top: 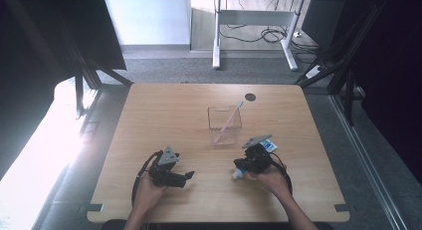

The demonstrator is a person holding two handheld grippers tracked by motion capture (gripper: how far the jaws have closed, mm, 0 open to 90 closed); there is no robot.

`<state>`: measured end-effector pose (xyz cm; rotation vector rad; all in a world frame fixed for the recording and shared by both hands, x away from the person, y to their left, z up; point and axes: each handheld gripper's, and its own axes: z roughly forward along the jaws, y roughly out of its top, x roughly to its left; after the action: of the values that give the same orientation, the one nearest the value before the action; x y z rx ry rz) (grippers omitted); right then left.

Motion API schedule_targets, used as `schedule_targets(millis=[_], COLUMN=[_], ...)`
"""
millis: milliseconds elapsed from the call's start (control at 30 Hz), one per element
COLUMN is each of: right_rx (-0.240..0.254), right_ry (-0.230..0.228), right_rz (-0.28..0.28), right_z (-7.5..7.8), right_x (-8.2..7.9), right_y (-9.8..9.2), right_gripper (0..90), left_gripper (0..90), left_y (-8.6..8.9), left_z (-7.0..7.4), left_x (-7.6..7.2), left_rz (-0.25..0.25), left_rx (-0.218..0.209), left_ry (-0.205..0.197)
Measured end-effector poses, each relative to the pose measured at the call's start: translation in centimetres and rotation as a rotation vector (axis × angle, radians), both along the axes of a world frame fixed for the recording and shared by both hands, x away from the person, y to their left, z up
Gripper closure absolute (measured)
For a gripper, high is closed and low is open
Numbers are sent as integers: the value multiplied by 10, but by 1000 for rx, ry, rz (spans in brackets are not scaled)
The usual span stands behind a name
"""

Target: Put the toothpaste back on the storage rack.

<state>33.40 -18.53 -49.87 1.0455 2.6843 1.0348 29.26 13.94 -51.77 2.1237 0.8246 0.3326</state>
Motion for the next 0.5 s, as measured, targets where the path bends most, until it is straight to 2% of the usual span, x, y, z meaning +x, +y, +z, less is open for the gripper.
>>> schedule_targets(millis=[200, 300, 500], right_rx=[-21, -17, -7], right_ry=[-7, 1, 19], right_rz=[10, 5, -4], right_z=[1, 1, 1], right_x=[-10, -14, -21], right_y=[-4, -8, -19], right_gripper=[900, 900, 900], left_gripper=[130, 130, 131], left_y=[1, 2, 2], left_z=[2, 2, 2], left_x=[0, 1, 1], left_rz=[3, 5, 5], left_rx=[-15, -33, -35], left_ry=[-2, 6, 7])
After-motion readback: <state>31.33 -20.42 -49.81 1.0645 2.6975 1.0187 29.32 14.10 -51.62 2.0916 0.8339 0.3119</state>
